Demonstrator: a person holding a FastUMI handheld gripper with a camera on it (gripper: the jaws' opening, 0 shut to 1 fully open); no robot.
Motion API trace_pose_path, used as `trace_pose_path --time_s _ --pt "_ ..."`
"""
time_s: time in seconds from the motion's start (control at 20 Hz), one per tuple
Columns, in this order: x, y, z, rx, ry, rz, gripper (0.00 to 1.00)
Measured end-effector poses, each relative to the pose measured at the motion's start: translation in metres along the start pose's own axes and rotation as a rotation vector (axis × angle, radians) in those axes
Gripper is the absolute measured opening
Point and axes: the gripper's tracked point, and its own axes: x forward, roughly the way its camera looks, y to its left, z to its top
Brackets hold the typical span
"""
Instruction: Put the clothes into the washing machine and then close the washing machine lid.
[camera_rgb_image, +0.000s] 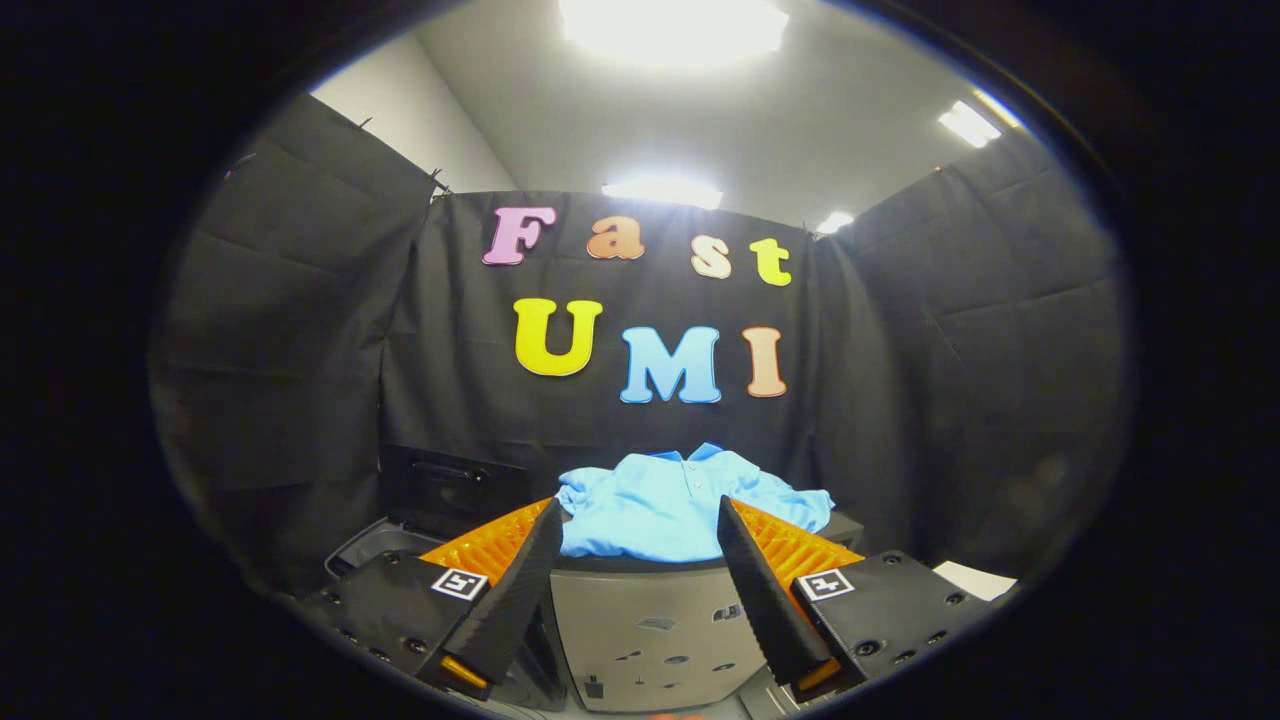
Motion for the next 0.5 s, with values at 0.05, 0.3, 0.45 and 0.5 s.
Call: trace_pose_path --time_s 0.05,0.3,0.45,0.5 --pt "0.009 -0.005 -0.001 -0.006 0.014 -0.005 0.96" --pt "0.074 -0.025 0.004 0.048 0.104 0.011 0.98" --pt "0.121 -0.043 -0.007 0.105 0.215 -0.014 0.98" --pt "0.135 -0.047 -0.011 0.103 0.251 -0.014 0.98"
